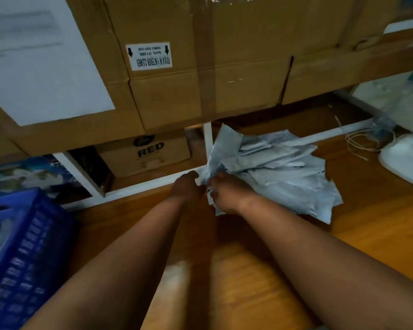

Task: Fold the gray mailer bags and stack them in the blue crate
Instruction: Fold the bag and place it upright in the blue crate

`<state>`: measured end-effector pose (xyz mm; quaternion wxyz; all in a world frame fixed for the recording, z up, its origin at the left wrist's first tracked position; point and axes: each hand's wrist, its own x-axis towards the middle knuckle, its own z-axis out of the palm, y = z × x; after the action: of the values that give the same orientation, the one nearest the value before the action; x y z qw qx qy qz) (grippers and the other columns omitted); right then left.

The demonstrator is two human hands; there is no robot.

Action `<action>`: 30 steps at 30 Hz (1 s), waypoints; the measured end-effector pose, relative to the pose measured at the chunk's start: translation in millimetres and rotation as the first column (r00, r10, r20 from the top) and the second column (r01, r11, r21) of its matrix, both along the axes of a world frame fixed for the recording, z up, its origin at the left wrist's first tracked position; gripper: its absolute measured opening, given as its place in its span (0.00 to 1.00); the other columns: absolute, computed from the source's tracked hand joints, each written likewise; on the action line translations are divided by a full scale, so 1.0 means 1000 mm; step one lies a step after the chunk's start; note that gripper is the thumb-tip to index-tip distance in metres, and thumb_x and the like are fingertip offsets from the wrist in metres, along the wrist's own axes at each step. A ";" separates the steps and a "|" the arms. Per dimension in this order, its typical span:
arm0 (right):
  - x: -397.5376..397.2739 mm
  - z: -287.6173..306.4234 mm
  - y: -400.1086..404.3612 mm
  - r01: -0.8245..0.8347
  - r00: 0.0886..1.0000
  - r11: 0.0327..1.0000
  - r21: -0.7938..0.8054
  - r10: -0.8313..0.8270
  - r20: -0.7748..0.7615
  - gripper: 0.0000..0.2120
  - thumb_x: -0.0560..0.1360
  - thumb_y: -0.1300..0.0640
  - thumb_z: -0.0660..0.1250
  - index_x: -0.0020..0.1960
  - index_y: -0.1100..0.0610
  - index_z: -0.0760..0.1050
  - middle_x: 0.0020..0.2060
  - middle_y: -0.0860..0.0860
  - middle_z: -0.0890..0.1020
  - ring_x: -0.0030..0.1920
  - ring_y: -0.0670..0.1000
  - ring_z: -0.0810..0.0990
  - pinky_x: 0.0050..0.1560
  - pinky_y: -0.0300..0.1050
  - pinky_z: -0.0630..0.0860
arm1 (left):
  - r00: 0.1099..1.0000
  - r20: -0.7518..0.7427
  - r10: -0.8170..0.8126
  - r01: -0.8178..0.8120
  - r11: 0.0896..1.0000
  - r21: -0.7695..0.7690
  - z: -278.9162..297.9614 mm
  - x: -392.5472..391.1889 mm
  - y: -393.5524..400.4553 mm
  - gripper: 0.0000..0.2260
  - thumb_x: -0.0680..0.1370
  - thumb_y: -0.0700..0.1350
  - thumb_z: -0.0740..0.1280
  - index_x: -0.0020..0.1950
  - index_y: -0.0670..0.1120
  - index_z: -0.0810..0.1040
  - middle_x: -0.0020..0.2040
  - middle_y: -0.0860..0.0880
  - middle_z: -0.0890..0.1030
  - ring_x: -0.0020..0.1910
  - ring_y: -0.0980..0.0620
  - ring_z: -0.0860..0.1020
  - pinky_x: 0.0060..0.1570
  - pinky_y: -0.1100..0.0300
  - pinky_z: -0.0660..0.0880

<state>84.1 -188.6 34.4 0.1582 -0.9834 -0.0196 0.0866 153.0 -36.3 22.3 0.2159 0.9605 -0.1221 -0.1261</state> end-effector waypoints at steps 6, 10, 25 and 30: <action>0.021 -0.023 -0.002 0.023 0.998 0.999 -0.023 -0.024 -0.050 0.23 0.85 0.57 0.61 0.80 0.50 0.67 0.75 0.57 0.72 0.73 0.59 0.74 0.71 0.55 0.73 | 0.991 -0.085 -0.102 0.107 0.993 0.051 -0.048 0.062 -0.015 0.40 0.73 0.58 0.79 0.80 0.44 0.68 0.74 0.43 0.76 0.73 0.42 0.75 0.72 0.50 0.71; 0.025 -0.031 -0.005 0.024 0.997 0.999 -0.025 -0.026 -0.069 0.21 0.85 0.58 0.61 0.77 0.50 0.70 0.74 0.57 0.72 0.73 0.60 0.72 0.72 0.55 0.73 | 0.997 0.014 -0.074 0.073 0.995 0.070 -0.077 0.080 -0.019 0.36 0.69 0.57 0.82 0.71 0.45 0.72 0.65 0.42 0.81 0.64 0.41 0.81 0.62 0.49 0.76; -0.049 -0.026 0.054 -0.156 0.948 0.974 0.163 0.102 0.301 0.13 0.84 0.48 0.62 0.65 0.48 0.80 0.62 0.49 0.77 0.60 0.52 0.78 0.61 0.50 0.78 | 0.997 0.065 -0.043 0.034 0.991 0.133 -0.038 -0.077 0.110 0.30 0.73 0.52 0.78 0.72 0.51 0.70 0.67 0.44 0.76 0.64 0.40 0.75 0.59 0.48 0.76; -0.102 -0.041 0.072 -0.429 0.790 0.893 -0.137 0.445 0.422 0.21 0.77 0.43 0.69 0.68 0.48 0.76 0.67 0.52 0.74 0.67 0.56 0.73 0.63 0.56 0.76 | 0.998 0.045 -0.048 0.039 0.980 0.196 -0.036 -0.153 0.149 0.41 0.69 0.58 0.81 0.75 0.50 0.65 0.66 0.43 0.77 0.60 0.39 0.78 0.56 0.45 0.78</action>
<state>-17.6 -116.2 -6.9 0.1084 -0.9480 -0.2803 -0.1045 -0.3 112.8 -13.5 0.1151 0.9769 -0.1354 -0.1185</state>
